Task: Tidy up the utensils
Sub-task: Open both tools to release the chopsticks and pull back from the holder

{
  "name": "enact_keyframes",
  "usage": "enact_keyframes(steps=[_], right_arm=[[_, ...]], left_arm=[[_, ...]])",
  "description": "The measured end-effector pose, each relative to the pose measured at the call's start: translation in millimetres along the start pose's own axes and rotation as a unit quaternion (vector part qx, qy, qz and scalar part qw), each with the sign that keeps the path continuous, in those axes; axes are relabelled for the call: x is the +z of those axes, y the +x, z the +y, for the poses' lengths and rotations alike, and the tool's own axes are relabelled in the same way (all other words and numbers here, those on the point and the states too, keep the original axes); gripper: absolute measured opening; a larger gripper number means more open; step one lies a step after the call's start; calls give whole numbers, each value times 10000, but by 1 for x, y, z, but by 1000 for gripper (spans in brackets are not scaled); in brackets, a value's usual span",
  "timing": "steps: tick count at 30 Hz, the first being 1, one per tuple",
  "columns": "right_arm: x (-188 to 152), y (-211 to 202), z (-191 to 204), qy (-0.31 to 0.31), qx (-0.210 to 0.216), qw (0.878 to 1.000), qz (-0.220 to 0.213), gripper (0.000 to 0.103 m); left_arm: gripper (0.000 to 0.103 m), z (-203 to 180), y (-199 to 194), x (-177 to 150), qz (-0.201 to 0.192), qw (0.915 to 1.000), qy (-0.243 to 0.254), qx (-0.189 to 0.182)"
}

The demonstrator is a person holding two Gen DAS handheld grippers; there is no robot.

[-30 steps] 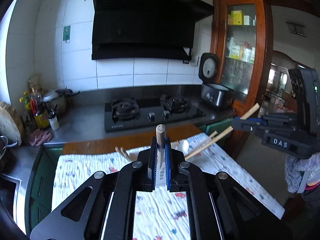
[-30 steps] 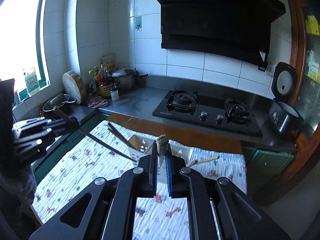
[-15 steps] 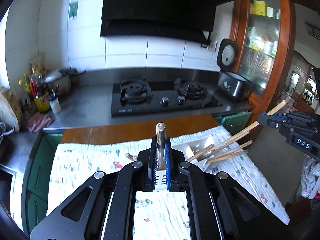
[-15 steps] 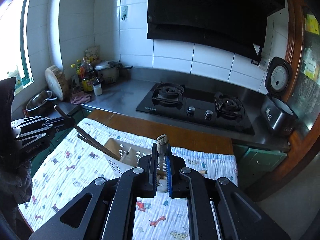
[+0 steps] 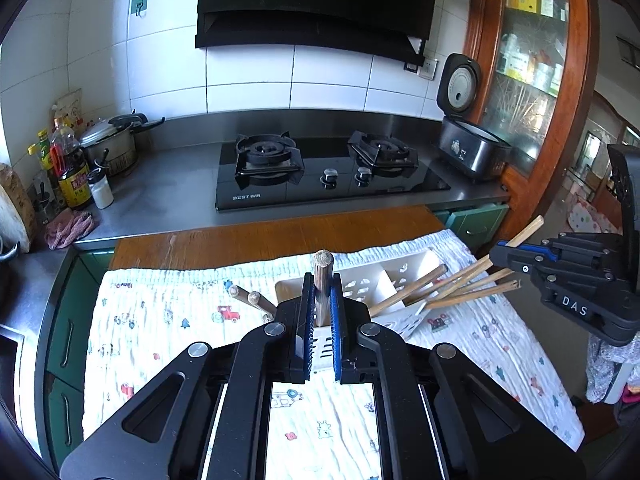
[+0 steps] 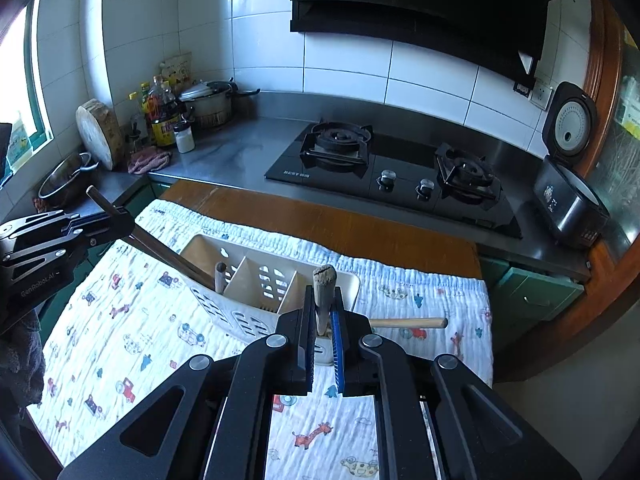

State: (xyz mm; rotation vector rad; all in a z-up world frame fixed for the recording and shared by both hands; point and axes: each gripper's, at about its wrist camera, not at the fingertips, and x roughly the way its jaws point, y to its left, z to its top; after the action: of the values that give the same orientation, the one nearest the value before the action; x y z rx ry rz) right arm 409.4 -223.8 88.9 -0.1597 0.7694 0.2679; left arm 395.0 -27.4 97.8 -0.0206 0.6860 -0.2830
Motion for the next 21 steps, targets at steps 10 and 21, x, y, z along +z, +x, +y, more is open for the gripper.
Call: enact_keyframes(steps=[10,21], right_arm=[[-6,5,0,43,51,10000,8,8],[-5,-4,-1,70,-50,9999,-108,35]], left_arm=[[8,-2,7,-6,85,10000,16,49],[20,-4,2,-6,43,10000,18,52]])
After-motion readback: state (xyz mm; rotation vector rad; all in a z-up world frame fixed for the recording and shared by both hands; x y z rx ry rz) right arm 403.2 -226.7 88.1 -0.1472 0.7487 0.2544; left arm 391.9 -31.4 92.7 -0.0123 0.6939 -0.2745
